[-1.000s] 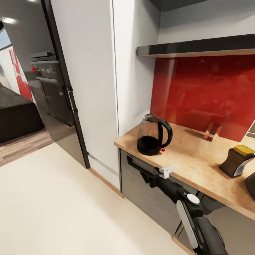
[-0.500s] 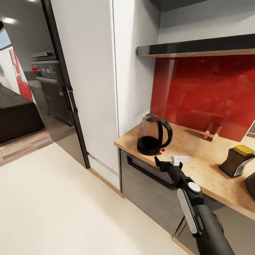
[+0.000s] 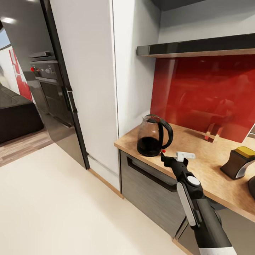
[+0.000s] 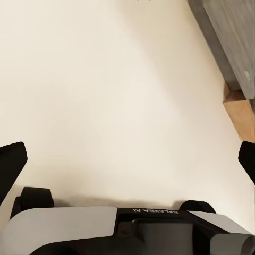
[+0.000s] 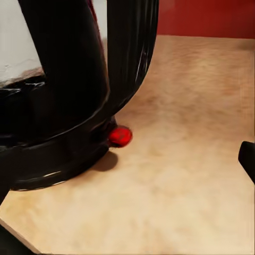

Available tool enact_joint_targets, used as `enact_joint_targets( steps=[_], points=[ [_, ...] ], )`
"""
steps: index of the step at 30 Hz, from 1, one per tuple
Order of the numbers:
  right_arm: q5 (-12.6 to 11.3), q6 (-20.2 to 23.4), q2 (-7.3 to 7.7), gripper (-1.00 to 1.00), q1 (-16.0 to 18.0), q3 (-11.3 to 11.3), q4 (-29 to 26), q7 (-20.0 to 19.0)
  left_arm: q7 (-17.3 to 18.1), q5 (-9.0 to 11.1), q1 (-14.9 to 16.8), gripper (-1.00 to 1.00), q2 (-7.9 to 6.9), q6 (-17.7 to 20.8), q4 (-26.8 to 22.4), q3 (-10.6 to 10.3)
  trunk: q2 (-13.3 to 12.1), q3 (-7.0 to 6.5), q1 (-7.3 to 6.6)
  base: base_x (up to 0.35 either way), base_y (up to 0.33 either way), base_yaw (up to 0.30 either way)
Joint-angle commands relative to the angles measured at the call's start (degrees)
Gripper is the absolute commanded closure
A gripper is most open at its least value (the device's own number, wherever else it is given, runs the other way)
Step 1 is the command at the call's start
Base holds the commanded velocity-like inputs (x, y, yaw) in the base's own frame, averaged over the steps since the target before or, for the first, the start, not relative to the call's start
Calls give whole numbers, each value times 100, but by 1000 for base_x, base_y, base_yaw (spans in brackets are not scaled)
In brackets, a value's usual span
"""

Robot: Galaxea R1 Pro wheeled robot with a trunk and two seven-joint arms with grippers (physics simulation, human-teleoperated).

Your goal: Set up a coffee station on the kitchen countertop: keep the coffee maker on the countertop, move the bottle of coffee from the kitchen shelf to the counter next to the coffee maker, place a paper coffee filter on top of the coffee maker, put the saucer next to the coffee maker with the coffee cup on the saucer, and place the electric kettle next to the coffee maker.

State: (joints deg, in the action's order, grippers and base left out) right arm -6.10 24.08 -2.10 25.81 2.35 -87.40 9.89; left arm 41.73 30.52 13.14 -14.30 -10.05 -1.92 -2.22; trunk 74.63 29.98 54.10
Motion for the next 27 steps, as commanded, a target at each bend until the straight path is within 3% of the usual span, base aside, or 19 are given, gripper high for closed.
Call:
enact_joint_targets(
  steps=[1,7,15,21,27],
  points=[
    [-60,22,1,-100,8,10,-7,67,10,7,4,-100,-1,-41,7,-24,3,6,2,167,0,0],
    [-58,26,0,-100,28,11,-6,131,10,7,4,-100,0,-41,8,-24,3,6,2,73,0,0],
    [-58,340,-1,-100,185,24,-13,853,10,7,6,-100,1,-41,8,-24,3,6,2,7,0,0],
    [-58,405,-1,-100,350,249,-14,946,10,7,5,-100,6,-41,7,-24,3,6,2,0,0,0],
    [-58,481,-6,-100,426,324,-12,959,10,7,6,-100,6,-41,8,-24,3,6,2,0,0,0]
  ],
)
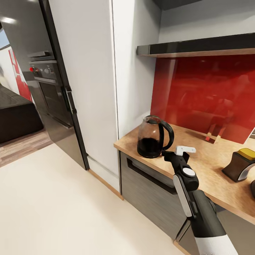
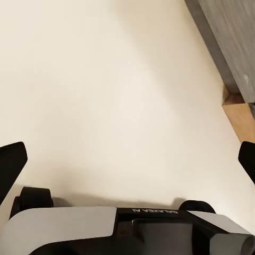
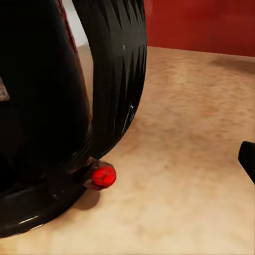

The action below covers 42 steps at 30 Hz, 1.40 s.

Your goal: Set up a coffee station on the kitchen countertop: keep the coffee maker on the countertop, move the bottle of coffee from the kitchen shelf to the counter next to the coffee maker, place a paper coffee filter on top of the coffee maker, put the saucer next to the coffee maker with the coffee cup on the saucer, and place the electric kettle next to the coffee maker.

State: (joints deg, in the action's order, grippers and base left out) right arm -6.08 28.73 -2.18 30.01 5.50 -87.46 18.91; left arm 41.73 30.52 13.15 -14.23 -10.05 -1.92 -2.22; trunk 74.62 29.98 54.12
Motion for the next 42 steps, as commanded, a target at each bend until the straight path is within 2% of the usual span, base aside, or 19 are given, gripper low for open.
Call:
enact_joint_targets(
  steps=[1,10,16,38,40,42],
  points=[
    [-60,21,1,-100,12,14,-6,57,11,7,4,-100,-1,-41,7,-24,3,6,0,0,0,0],
    [-60,71,0,-100,226,29,0,66,11,7,3,-100,-1,-41,6,-24,3,6,0,0,0,0],
    [-52,290,6,-100,340,30,8,75,11,7,5,-100,-2,-41,7,-24,3,6,0,0,0,0],
    [-42,335,7,-100,369,30,36,88,11,7,4,-100,-3,-41,5,-24,3,6,0,27,-14,0],
    [-41,335,7,-100,368,30,36,179,11,7,3,-100,-2,-41,5,-24,3,6,0,0,0,0],
    [-45,338,7,-100,368,32,36,434,11,7,5,-100,-1,-41,6,-24,3,6,0,0,0,0]
  ],
)
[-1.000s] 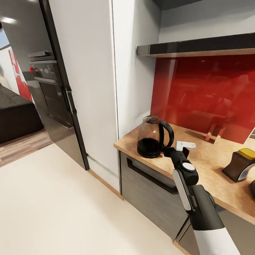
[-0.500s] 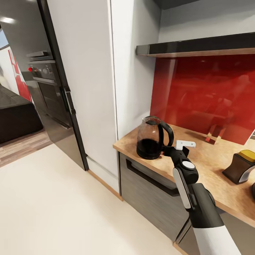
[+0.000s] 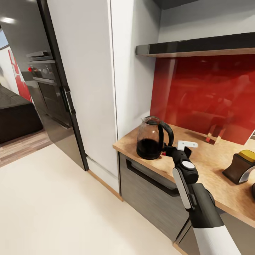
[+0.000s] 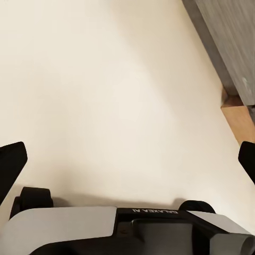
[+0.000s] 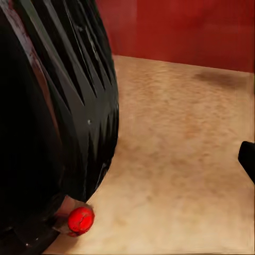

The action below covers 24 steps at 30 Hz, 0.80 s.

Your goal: Set up a coffee station on the kitchen countertop: keep the coffee maker on the countertop, move the bottle of coffee from the kitchen shelf to the counter next to the coffee maker, place a paper coffee filter on top of the coffee maker, put the saucer next to the coffee maker with the coffee cup on the saucer, and place the electric kettle next to the coffee maker.

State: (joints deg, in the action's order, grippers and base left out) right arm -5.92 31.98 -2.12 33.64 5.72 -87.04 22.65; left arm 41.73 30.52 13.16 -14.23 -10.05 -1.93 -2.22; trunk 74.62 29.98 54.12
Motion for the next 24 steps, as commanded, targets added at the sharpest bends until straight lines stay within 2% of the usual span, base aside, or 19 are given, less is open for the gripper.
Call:
enact_joint_targets(
  steps=[1,3,8,11,24],
  points=[
    [-66,20,1,-100,4,19,-6,319,11,6,3,-100,-3,-41,8,-24,3,6,0,0,0,0],
    [-68,26,1,-100,5,54,-6,417,11,6,3,-100,-2,-41,8,-24,3,6,0,0,0,0],
    [-68,28,8,-100,6,353,-5,581,11,6,2,-100,-6,-41,7,-24,3,6,0,0,0,0],
    [-69,28,10,-100,5,410,-1,606,11,6,3,-100,-4,-41,8,-24,3,6,0,0,0,0],
    [-68,28,10,-100,6,438,3,617,11,6,4,-100,-7,-41,7,-24,3,6,0,20,0,0]
  ],
)
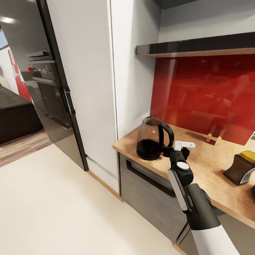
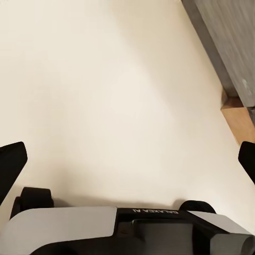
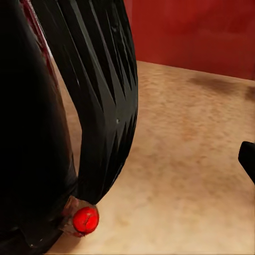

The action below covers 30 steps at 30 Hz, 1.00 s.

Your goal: Set up a coffee station on the kitchen countertop: keep the coffee maker on the countertop, move the bottle of coffee from the kitchen shelf to the counter next to the coffee maker, place a paper coffee filter on top of the coffee maker, put the saucer next to the coffee maker with the coffee cup on the saucer, and place the electric kettle next to the coffee maker.

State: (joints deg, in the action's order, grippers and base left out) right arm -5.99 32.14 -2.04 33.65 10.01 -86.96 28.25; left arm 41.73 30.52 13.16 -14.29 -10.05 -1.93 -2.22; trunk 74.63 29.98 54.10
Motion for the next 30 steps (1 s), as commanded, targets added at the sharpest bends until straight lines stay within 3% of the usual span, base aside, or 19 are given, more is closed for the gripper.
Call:
enact_joint_targets(
  steps=[1,30],
  points=[
    [-60,12,2,-100,4,10,-5,58,10,7,7,-100,-2,-41,8,-24,3,6,1,85,0,0],
    [-67,12,2,-100,2,19,-5,49,10,7,3,-100,-3,-40,8,-24,3,6,1,34,-14,0]
  ],
)
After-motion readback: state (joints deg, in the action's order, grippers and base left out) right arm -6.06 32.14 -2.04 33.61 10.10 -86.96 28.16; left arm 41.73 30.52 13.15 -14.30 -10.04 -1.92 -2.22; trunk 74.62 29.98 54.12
